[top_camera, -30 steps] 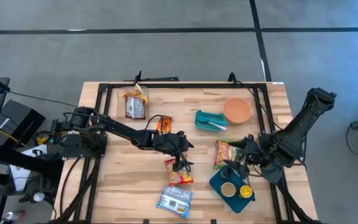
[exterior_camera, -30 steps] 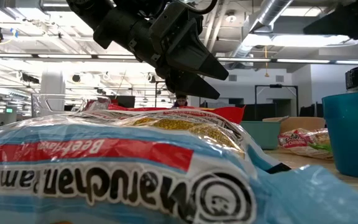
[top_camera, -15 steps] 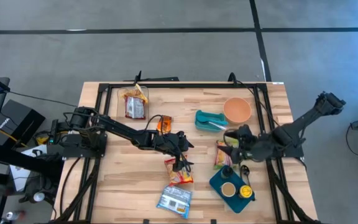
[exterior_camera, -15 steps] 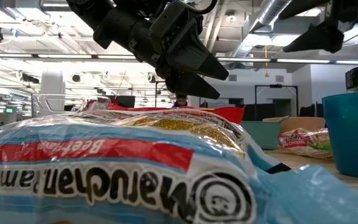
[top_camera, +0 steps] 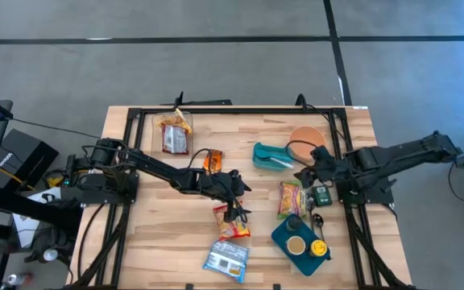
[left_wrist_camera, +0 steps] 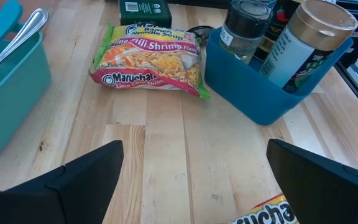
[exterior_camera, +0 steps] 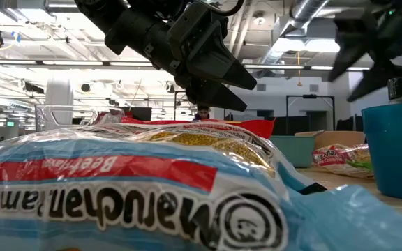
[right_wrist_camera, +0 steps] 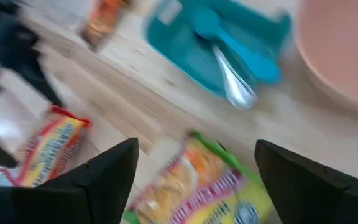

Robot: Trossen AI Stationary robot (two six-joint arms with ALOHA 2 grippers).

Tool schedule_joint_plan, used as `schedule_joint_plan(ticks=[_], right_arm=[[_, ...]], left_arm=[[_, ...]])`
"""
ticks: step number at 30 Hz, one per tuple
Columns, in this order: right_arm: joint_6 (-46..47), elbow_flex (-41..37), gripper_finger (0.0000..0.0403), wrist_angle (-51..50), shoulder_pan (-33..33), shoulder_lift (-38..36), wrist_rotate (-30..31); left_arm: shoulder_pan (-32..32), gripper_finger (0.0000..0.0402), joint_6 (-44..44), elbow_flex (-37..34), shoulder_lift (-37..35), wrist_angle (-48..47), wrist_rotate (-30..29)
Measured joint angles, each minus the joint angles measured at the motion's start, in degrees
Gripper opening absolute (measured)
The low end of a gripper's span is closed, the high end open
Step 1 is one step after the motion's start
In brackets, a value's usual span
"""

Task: Pick & Place Food Item
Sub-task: Put the green seasoning can into the blue bin

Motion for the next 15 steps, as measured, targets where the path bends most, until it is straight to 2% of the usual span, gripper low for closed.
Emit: schedule_joint_plan(ticks=[8,15], right_arm=[[12.6,0.0,0.0300,-8.9,-1.1,1.9,-10.7],[25.6,0.0,0.0300,-17.9,2.2,3.0,-10.9]], left_arm=[[0.0,0.0390,0.0,0.0,0.0,0.0,0.0],[0.0,0.0390,0.0,0.0,0.0,0.3,0.0]])
